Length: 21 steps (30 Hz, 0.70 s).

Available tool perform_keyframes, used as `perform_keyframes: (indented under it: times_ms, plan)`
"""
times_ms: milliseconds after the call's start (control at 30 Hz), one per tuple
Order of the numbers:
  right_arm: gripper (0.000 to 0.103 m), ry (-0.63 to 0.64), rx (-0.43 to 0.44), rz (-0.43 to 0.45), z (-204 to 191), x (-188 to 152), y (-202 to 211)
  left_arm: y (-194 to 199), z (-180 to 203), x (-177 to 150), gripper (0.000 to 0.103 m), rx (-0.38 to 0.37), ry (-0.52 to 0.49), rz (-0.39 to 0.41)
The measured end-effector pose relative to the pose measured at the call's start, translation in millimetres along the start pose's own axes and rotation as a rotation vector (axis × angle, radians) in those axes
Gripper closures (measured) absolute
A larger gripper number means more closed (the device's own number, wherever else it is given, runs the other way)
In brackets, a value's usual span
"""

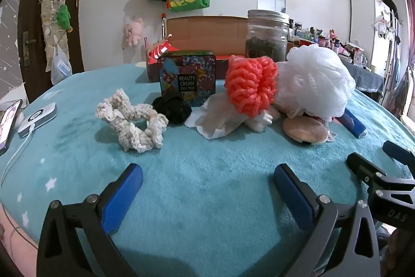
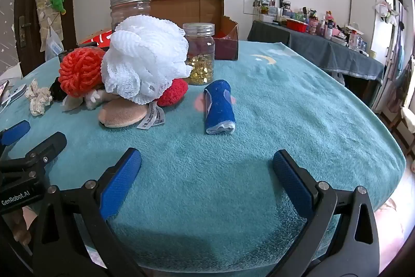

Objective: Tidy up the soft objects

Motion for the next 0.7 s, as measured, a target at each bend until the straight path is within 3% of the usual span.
perform_keyframes:
  times_ms: [700]
  plan:
    - [0.000,0.001,0.000,-0.001,-0.1,-0.3,0.2,0.1,-0.3,0.2,0.000,0.006,-0.009,0.003]
Point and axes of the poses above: each gripper's, at about its wrist camera, not at the fingertips, and y roughly against the way its jaws point, z to its right, x to its top, the point moved 10 cm from there along -y, roughly the way its jaws point, and after that the axes turned 7 degrees about x, right-handed, at the moved point
